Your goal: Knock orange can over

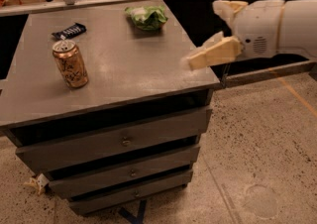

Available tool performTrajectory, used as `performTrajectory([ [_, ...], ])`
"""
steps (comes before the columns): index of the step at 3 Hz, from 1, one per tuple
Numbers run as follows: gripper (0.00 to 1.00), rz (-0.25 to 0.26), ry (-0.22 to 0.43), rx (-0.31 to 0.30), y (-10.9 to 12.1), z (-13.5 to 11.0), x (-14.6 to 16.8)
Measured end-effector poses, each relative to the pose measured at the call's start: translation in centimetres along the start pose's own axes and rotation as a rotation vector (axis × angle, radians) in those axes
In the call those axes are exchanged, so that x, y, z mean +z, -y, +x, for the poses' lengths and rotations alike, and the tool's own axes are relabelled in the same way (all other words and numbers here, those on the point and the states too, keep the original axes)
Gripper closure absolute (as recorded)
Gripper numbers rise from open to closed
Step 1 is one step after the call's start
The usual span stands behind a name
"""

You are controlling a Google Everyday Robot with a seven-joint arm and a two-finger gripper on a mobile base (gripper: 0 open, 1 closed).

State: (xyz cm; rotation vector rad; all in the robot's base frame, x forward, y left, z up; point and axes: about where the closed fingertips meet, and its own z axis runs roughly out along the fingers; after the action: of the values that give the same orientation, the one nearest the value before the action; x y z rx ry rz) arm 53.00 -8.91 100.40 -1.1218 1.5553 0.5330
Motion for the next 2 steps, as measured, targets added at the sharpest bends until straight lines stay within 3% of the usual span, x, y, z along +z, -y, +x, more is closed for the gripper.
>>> performTrajectory([
  [1,0.0,-0.11,0.11,-0.001,-2.1,-0.2,5.2],
  [2,0.0,-0.186,0.178,-0.01,-3.7,-0.3,9.6],
])
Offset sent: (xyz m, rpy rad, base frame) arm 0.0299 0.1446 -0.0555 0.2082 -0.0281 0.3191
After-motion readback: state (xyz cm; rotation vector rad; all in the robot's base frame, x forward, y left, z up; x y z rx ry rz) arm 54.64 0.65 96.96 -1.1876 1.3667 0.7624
